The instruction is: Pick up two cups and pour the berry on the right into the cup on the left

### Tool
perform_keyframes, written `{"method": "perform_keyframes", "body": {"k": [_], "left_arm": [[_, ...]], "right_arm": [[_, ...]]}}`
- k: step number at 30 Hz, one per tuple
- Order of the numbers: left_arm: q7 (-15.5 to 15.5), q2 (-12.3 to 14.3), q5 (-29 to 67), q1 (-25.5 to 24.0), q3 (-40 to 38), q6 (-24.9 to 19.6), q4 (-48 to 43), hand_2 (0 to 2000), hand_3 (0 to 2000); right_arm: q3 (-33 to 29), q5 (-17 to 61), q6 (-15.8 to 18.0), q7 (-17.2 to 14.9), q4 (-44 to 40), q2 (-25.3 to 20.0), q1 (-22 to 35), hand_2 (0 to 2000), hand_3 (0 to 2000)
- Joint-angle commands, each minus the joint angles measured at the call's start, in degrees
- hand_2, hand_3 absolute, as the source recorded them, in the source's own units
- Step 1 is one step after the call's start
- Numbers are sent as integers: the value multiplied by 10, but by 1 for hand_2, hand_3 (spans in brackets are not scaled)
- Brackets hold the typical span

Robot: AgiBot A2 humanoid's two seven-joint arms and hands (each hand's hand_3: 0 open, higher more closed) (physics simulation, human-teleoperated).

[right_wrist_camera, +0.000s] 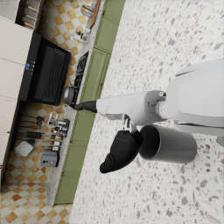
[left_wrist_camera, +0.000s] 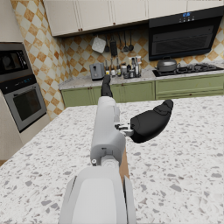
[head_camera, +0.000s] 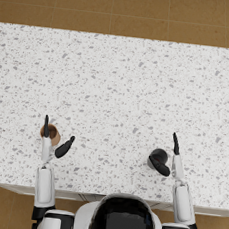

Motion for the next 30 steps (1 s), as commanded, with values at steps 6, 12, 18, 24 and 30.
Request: {"method": "perform_keyframes", "body": {"k": [6, 12, 18, 24, 30], "left_arm": [[0, 29, 2, -47, -75, 0, 13, 0, 0], [0, 43, 2, -65, -62, 0, 43, 0, 0], [0, 42, 2, -51, -53, 0, 87, 0, 0], [0, 38, 2, -22, -36, 0, 151, 0, 0], [0, 37, 2, 4, -21, 0, 200, 0, 0]], "right_arm": [[-13, 2, 0, 0, -5, 7, -61, 0, 0], [-1, 2, 0, 0, -41, 4, -77, 0, 0], [24, 2, 0, 0, -115, -4, -75, 0, 0], [29, 2, 0, 0, -163, -14, -67, 0, 0], [42, 2, 0, 0, -186, -29, -47, 0, 0]]}}
